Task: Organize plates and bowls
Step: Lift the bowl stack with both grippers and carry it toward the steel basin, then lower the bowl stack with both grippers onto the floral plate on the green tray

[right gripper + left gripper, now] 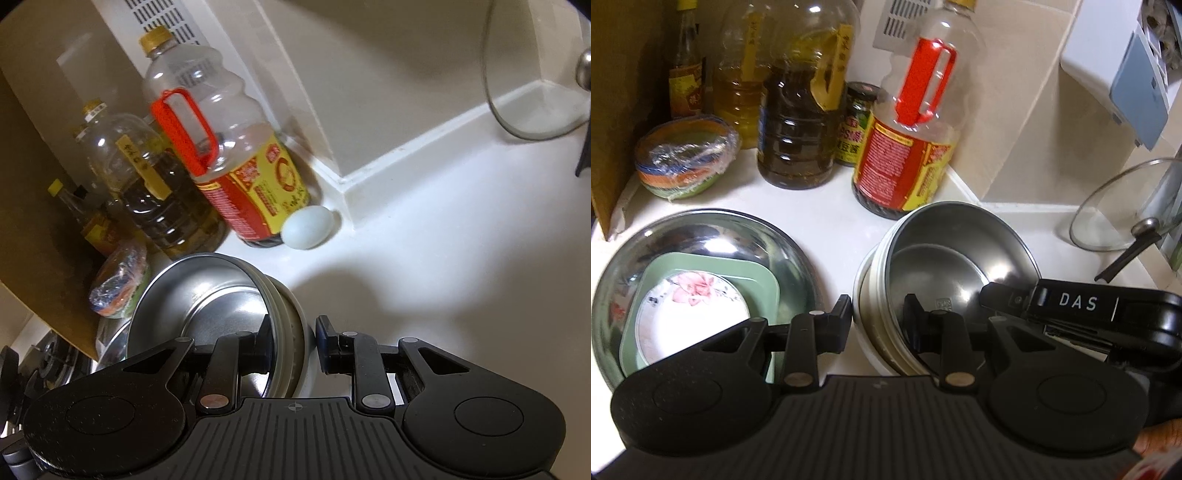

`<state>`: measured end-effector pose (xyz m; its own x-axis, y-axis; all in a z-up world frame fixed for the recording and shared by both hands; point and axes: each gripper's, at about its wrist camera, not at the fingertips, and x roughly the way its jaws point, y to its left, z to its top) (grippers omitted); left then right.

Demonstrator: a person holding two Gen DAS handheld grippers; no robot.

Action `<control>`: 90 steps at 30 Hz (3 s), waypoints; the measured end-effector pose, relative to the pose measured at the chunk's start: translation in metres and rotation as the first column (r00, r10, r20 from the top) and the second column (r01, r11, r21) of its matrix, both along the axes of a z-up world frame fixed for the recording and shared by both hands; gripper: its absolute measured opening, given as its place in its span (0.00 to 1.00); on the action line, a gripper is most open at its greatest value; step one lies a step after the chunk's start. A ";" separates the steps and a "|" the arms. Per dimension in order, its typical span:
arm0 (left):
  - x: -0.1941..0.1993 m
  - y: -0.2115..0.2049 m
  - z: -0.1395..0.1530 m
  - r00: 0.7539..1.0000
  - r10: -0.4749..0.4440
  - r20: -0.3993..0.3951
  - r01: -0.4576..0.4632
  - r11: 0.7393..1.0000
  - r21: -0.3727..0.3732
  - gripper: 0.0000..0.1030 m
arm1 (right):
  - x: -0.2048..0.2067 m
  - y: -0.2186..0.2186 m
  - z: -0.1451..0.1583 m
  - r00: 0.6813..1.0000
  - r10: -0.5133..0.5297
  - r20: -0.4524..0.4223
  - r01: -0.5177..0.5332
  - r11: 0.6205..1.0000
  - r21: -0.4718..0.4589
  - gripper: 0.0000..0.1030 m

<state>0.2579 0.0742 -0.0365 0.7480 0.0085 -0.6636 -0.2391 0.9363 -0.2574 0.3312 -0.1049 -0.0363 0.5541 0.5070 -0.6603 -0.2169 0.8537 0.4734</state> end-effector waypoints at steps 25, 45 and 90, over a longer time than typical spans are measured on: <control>-0.062 0.092 0.034 0.962 0.270 0.040 -0.272 0.961 0.047 0.26 | -0.010 0.118 0.030 0.962 0.270 0.043 -0.272 0.960 0.063 0.23; -0.075 0.128 0.010 0.941 0.336 -0.038 -0.336 0.942 0.010 0.26 | -0.010 0.163 0.003 0.937 0.344 -0.052 -0.343 0.939 0.041 0.23; -0.065 0.134 -0.005 0.939 0.333 -0.081 -0.335 0.942 -0.010 0.26 | 0.004 0.169 -0.012 0.927 0.360 -0.101 -0.360 0.933 0.026 0.24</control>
